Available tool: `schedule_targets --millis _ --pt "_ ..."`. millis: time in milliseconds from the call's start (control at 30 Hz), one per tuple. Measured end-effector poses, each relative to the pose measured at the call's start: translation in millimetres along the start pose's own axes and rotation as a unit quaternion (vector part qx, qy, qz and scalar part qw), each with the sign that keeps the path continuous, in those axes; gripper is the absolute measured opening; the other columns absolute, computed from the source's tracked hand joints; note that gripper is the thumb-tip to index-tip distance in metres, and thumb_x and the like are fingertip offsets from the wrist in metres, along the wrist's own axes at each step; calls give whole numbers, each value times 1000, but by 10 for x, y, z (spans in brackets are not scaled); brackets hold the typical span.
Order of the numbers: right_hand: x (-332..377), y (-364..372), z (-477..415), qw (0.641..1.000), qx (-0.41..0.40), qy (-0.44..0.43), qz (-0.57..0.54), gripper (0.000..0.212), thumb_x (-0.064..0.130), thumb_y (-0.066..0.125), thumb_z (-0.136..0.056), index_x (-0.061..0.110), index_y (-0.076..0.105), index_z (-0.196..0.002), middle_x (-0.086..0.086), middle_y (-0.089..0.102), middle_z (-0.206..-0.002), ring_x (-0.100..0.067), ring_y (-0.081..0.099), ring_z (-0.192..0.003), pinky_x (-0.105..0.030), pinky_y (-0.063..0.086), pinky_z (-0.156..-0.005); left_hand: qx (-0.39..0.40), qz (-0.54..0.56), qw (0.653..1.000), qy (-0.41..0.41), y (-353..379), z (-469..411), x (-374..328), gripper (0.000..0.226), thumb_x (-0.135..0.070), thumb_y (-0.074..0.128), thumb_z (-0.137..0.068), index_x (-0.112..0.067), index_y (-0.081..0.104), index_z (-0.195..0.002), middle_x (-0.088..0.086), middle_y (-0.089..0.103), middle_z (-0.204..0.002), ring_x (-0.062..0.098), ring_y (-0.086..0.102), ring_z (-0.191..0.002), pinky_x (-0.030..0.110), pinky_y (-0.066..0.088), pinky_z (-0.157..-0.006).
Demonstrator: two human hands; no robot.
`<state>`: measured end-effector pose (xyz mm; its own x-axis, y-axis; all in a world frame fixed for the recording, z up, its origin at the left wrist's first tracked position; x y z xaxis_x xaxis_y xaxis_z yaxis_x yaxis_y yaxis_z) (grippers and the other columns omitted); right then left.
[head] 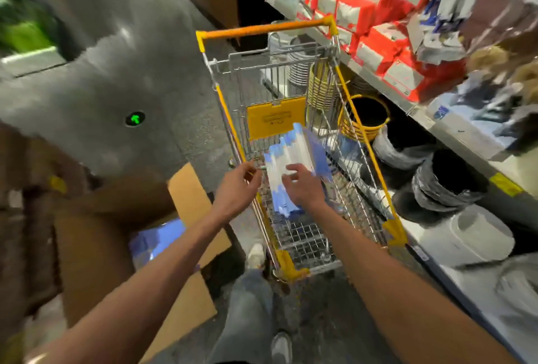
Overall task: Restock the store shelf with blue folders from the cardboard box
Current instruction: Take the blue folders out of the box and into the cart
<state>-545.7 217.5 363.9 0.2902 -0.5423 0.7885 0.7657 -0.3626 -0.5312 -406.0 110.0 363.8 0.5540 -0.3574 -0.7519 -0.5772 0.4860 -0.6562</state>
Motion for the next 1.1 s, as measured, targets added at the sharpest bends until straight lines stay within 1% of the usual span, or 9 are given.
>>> schedule_targets --millis 100,267,333,467,600,833,933,1033,1100 --pt "237 464 287 998 54 -31 7 33 24 53 -101 14 55 -132 -9 65 -119 -19 58 -89 -29 43 -76 -40 -12 998 -37 -401 552 289 15 -39 54 -101 -30 57 -90 -4 72 -84 15 69 -71 43 58 -73" --pt "607 1245 676 987 135 -77 48 36 25 52 -100 11 57 -133 -10 64 -124 -25 61 -110 -28 45 -86 -104 6 988 -112 -1009 1336 862 19 -33 56 -100 -21 62 -87 -5 72 -79 14 70 -63 45 59 -71" --pt "724 1589 813 979 174 -87 63 35 26 53 -100 12 57 -132 -8 63 -123 -24 61 -110 -29 45 -86 -124 10 982 -140 -1223 1626 1089 18 -30 56 -101 -21 63 -87 -5 71 -79 12 69 -64 44 58 -70" --pt "827 2232 966 965 240 -80 70 31 30 57 -97 16 59 -125 -8 64 -117 -26 65 -106 -44 54 -92 -149 17 970 -189 -1503 2075 1526 16 -33 57 -101 -23 62 -90 -4 71 -80 12 69 -65 45 59 -70" --pt "996 3016 1144 945 291 -96 115 30 26 54 -99 13 59 -125 -9 65 -117 -29 67 -102 -40 52 -84 -182 23 952 -246 -1815 2493 2082 15 -33 59 -99 -22 63 -90 -5 72 -79 12 68 -66 41 59 -70" --pt "1169 4363 1202 924 340 -75 157 27 25 56 -97 15 62 -121 -1 63 -101 -28 68 -100 -42 56 -89 -169 51 933 -314 -2227 2724 3100 13 -33 58 -98 -25 62 -90 -6 72 -83 14 67 -76 29 47 -67" --pt "1210 4804 1110 922 345 -50 168 26 27 54 -99 17 60 -122 0 64 -100 -25 70 -94 -40 57 -85 -153 68 931 -324 -2358 2633 3584 16 -36 56 -98 -24 63 -89 -6 73 -81 14 69 -74 32 52 -69" --pt "1238 5175 940 927 331 -16 176 25 26 55 -99 16 61 -121 -2 63 -109 -26 67 -103 -39 54 -90 -120 84 928 -343 -2448 2483 4066 13 -33 57 -97 -22 62 -91 -3 74 -82 20 71 -75 35 54 -71" --pt "1217 5295 852 929 325 5 177 25 26 55 -99 15 62 -121 -2 63 -108 -26 67 -102 -35 52 -83 -103 94 925 -354 -2458 2408 4298 15 -33 57 -96 -20 63 -92 0 73 -81 22 71 -73 37 56 -71"
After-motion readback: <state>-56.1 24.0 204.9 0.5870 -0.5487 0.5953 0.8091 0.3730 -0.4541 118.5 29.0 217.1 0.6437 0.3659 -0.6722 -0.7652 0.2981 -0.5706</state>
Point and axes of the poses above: each hand's wrist, its own z-axis away from the middle knuckle, its own y-axis out of the palm, x = y × z, the point moved 9 cm from there along -z, towards the middle knuckle
